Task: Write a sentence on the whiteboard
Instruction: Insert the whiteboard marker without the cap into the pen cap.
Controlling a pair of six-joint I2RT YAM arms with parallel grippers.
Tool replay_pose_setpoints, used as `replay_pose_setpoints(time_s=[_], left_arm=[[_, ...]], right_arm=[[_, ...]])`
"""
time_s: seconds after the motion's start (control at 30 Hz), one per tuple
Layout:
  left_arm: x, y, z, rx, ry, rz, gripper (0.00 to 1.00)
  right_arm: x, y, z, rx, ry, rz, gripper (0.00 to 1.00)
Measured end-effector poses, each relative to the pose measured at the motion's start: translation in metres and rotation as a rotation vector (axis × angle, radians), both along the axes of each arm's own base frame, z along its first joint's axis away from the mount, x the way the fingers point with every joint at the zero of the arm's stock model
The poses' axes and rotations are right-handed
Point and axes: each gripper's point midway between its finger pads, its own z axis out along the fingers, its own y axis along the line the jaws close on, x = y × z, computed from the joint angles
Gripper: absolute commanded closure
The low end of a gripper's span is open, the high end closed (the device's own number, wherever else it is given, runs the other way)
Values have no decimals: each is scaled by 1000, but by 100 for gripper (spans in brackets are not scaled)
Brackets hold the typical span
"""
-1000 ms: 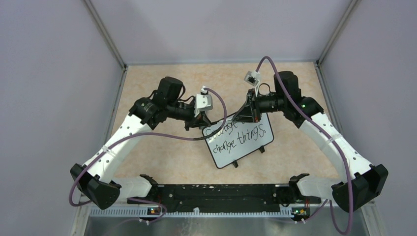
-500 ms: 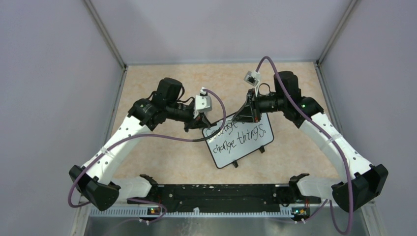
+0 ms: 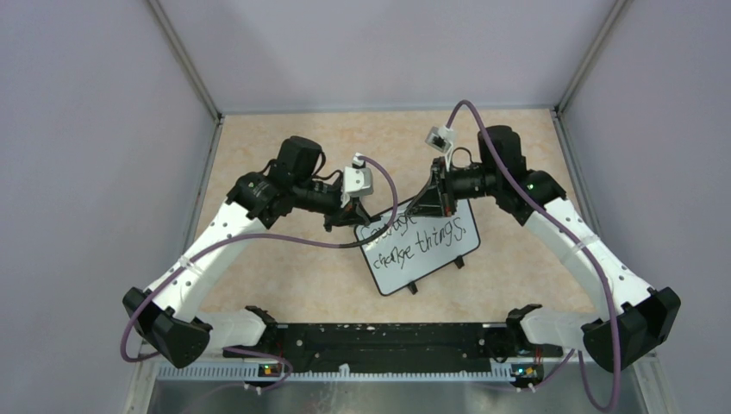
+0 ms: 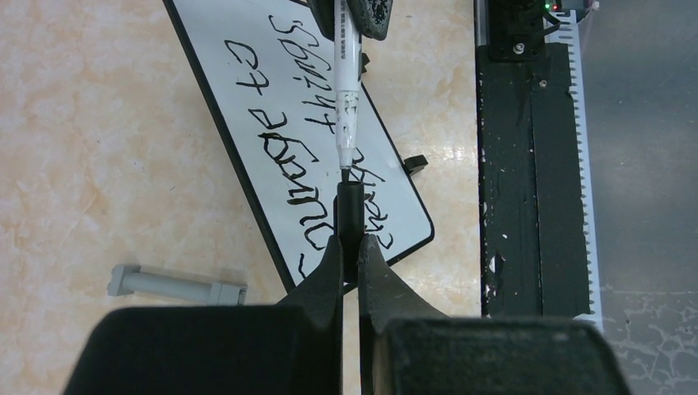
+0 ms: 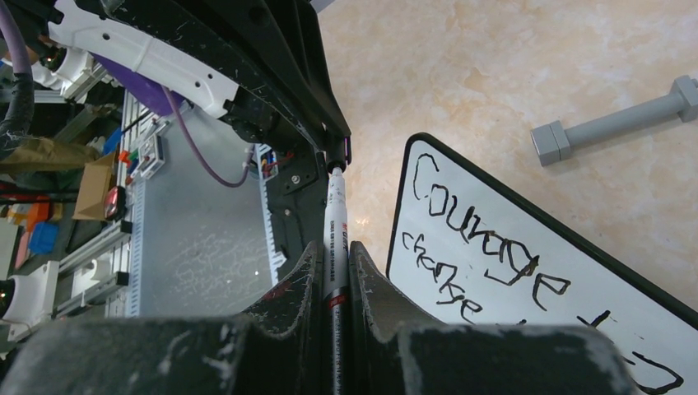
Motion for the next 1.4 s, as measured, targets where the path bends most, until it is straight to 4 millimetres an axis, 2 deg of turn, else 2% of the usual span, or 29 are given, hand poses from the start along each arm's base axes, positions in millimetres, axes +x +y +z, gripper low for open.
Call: replay_pose_setpoints(time_s=[0.57,1.0,1.2,1.3,1.4], left_arm=[[-2,-2,-1,3,22,9,100],[2,-7,-15,45,102,50,100],[3,-9,-16,45,134,63,100],[2,-15,-7,15,115,41,100],[1,-15,-7,16,110,42,100]], right_arm=[[-6,3,-4,-14,-3,20,100],[2,5,-13,-44,5,-7,100],[3,6,-12,-43,-1,-9,100],[0,8,-13,-45,0,1,100],[0,8,-13,-45,1,2,100]])
